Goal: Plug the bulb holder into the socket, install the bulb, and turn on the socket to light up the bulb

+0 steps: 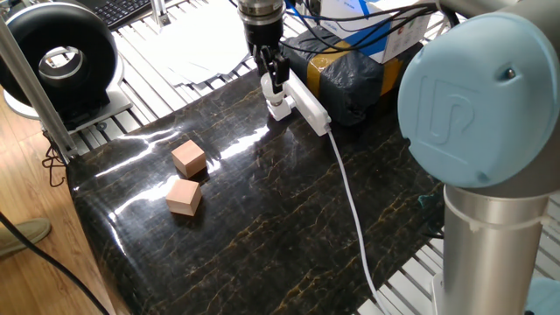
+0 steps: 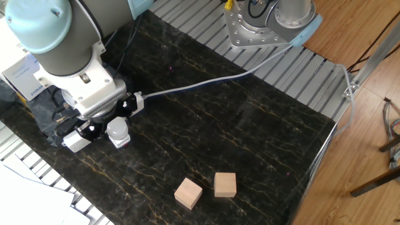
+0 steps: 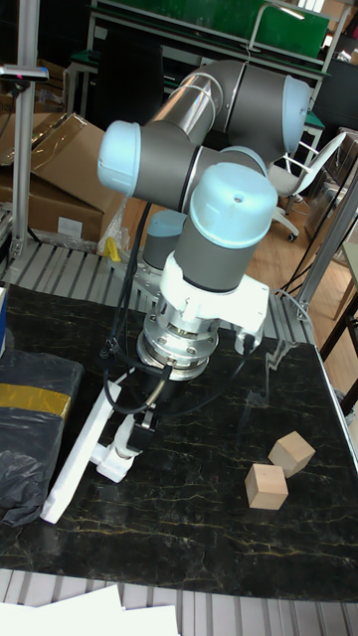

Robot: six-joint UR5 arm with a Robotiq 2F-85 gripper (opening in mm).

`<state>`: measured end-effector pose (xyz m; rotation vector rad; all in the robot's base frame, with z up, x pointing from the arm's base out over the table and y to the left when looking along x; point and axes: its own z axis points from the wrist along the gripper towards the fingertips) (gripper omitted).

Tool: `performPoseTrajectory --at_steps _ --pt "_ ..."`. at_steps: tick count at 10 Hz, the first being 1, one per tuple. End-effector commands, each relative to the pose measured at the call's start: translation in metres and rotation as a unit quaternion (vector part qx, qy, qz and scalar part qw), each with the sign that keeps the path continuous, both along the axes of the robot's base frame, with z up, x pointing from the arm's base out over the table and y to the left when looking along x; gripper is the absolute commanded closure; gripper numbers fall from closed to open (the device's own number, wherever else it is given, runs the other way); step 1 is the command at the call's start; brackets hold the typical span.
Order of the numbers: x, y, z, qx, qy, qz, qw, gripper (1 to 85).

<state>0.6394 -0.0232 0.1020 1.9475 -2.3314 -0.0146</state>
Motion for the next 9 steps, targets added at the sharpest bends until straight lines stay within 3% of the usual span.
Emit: performPoseTrajectory --at_steps 1,3,5,9 --pt "0.001 0.0 0.001 0.006 -0.001 0.001 1.0 25.0" --pt "-0.001 0.01 0.0 0.023 0.003 0.0 0.9997 27.0" --pt "-0.002 0.01 0.0 0.022 0.004 -0.002 0.9998 30.3" --pt "-0.003 0.012 0.002 0.015 0.004 -0.014 0.9998 47.3"
